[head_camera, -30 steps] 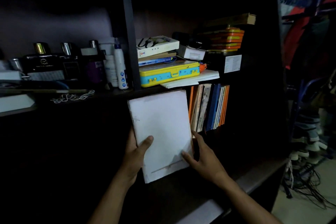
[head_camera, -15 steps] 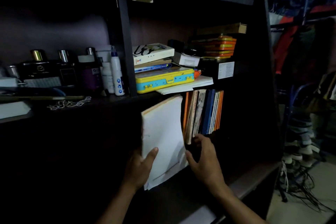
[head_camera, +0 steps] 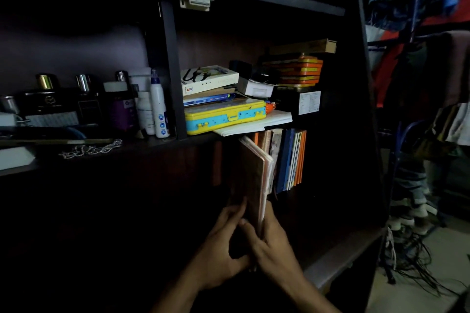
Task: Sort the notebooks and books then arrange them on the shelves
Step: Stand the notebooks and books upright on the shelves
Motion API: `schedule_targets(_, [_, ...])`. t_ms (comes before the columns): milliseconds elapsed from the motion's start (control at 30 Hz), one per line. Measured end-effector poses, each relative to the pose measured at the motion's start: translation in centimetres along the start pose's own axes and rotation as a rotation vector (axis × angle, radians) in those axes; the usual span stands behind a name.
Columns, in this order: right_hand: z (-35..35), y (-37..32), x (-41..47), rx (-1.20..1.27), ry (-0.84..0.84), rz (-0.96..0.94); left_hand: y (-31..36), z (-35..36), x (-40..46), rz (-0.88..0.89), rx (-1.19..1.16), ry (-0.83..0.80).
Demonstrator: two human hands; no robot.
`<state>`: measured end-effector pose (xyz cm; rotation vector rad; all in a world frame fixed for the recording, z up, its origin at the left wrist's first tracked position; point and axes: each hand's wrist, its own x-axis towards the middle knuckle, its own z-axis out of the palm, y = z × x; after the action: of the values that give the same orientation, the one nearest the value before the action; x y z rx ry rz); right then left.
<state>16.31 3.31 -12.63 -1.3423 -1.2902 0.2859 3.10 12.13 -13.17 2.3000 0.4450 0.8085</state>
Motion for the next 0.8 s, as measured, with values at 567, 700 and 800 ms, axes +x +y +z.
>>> schedule_targets(567, [-5.4, 2.1, 0.2, -0.108, 0.316, 0.198, -2.6, 1.1, 0.5, -0.158, 0.025, 0.12])
schedule_targets(700, [-8.5, 2.6, 1.0, -0.174, 0.268, 0.211, -3.7, 1.1, 3.5, -0.369, 0.164, 0.331])
schedule_targets(800, [-9.2, 1.6, 1.1, -0.206, 0.221, 0.162, -3.8, 1.4, 7.8, -0.416, 0.109, 0.418])
